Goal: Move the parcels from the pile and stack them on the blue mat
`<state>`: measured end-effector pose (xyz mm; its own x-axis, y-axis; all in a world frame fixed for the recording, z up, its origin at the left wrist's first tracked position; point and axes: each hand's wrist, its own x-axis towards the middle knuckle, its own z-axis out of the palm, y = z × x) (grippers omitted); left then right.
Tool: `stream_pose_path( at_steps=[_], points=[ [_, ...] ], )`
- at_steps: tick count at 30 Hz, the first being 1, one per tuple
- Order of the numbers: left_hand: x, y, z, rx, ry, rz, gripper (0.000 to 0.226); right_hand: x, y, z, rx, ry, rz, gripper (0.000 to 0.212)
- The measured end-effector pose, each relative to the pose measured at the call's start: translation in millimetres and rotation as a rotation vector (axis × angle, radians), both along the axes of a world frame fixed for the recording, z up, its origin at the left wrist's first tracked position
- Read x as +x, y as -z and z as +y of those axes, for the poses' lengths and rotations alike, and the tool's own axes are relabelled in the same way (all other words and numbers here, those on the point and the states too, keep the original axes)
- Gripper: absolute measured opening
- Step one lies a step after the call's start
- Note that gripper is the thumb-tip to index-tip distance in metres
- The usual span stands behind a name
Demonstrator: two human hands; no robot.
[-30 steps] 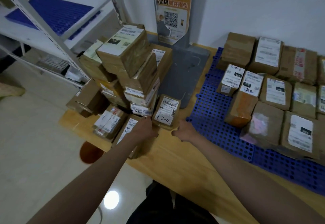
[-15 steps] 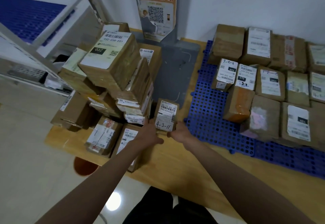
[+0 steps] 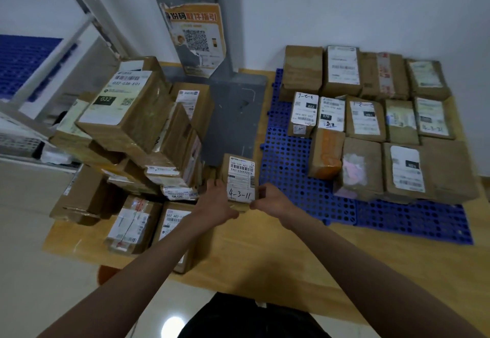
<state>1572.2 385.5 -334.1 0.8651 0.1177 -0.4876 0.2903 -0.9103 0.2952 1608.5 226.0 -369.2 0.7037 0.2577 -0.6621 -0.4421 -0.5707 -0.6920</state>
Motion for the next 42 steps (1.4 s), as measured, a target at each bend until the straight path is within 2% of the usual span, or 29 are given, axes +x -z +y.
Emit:
stream_pose_path(
  at_steps=[3, 7, 12, 18, 26, 29, 33, 42],
  points=[
    [13.4, -11.2, -16.7, -0.034, 0.050, -0.023, 0.086, 11.9, -9.9, -18.2, -0.019, 0.000, -0.062, 0.038],
    [43.9, -25.8, -44.6, -0.080, 0.102, -0.038, 0.089, 35.6, -22.3, -44.5, -0.087, 0.012, -0.142, 0.042],
    [87.2, -35.6, -71.8, -0.119, 0.159, 0.001, 0.076, 65.0, -32.5, -77.0, -0.158, 0.025, -0.218, 0.042],
    [126.6, -22.9, -88.7, -0.189, 0.128, 0.062, 0.067, 89.9, -32.7, -96.6, -0.249, 0.017, -0.237, 0.048],
    [160.4, 3.0, -101.8, -0.180, 0.140, 0.124, 0.075, 116.5, -16.7, -108.0, -0.445, -0.119, -0.241, 0.048],
    [167.2, 10.2, -106.0, -0.180, 0.154, 0.125, 0.082, 119.1, -8.7, -113.5, -0.495, -0.164, -0.303, 0.065],
    [175.5, 16.8, -111.3, -0.192, 0.170, 0.127, 0.095, 122.9, -0.3, -118.0, -0.516, -0.115, -0.272, 0.094],
    [184.0, 24.0, -115.7, -0.168, 0.249, 0.132, 0.101, 136.3, 5.0, -120.7, -0.598, -0.176, -0.190, 0.115]
  ],
)
